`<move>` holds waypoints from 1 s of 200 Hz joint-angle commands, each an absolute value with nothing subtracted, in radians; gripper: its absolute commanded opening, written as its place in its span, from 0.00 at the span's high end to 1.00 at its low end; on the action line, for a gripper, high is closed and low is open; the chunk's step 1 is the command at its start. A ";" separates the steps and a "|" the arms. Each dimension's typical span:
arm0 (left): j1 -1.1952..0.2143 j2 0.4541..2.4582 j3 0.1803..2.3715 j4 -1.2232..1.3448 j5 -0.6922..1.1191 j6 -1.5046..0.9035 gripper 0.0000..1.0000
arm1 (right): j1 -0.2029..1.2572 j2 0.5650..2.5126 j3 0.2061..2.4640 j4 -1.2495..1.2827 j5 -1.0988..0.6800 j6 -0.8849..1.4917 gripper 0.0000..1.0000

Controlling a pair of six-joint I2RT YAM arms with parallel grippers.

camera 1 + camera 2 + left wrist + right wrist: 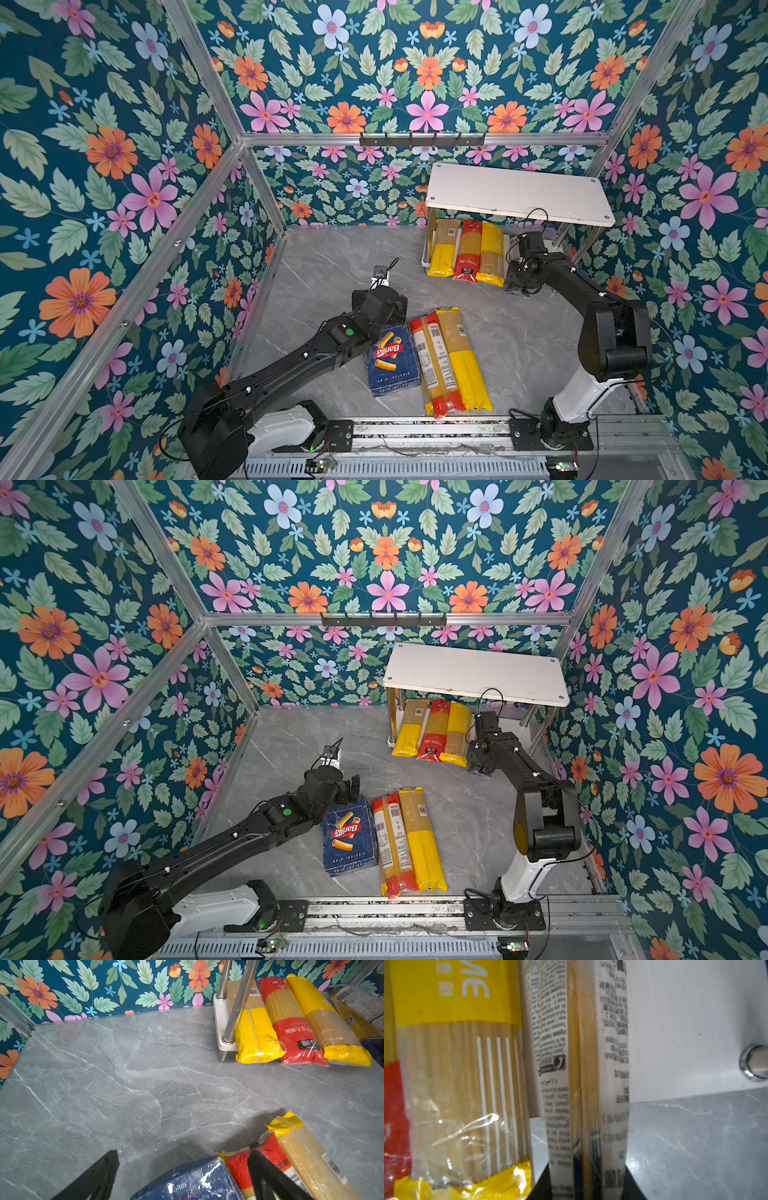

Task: Arrange pasta packages on shelves
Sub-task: Place the pasta bag on the shelf.

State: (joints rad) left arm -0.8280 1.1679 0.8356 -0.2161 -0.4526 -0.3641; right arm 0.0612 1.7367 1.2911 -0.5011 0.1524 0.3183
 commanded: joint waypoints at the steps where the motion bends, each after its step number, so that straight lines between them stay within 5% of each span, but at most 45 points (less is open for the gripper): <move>1: -0.818 1.169 0.844 -0.201 -0.458 -0.351 0.00 | 0.057 1.749 1.310 -0.352 0.178 0.287 0.78; 73: -0.803 1.176 0.847 -0.202 -0.453 -0.351 0.00 | 0.051 1.850 1.405 -0.382 0.175 0.271 0.68; 101: -0.802 1.181 0.852 -0.202 -0.445 -0.351 0.00 | 0.051 1.840 1.392 -0.389 0.181 0.274 0.31; 122: -0.800 1.181 0.856 -0.207 -0.440 -0.351 0.00 | 0.050 1.820 1.377 -0.398 0.202 0.282 0.17; 200: -0.800 1.109 0.821 -0.230 -0.425 -0.377 0.00 | 0.051 1.683 1.274 -0.477 0.179 0.320 0.14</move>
State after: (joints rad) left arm -0.8005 1.1362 0.8322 -0.2207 -0.4309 -0.3614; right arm 0.0502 1.7260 1.3041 -0.4278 0.1856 0.2890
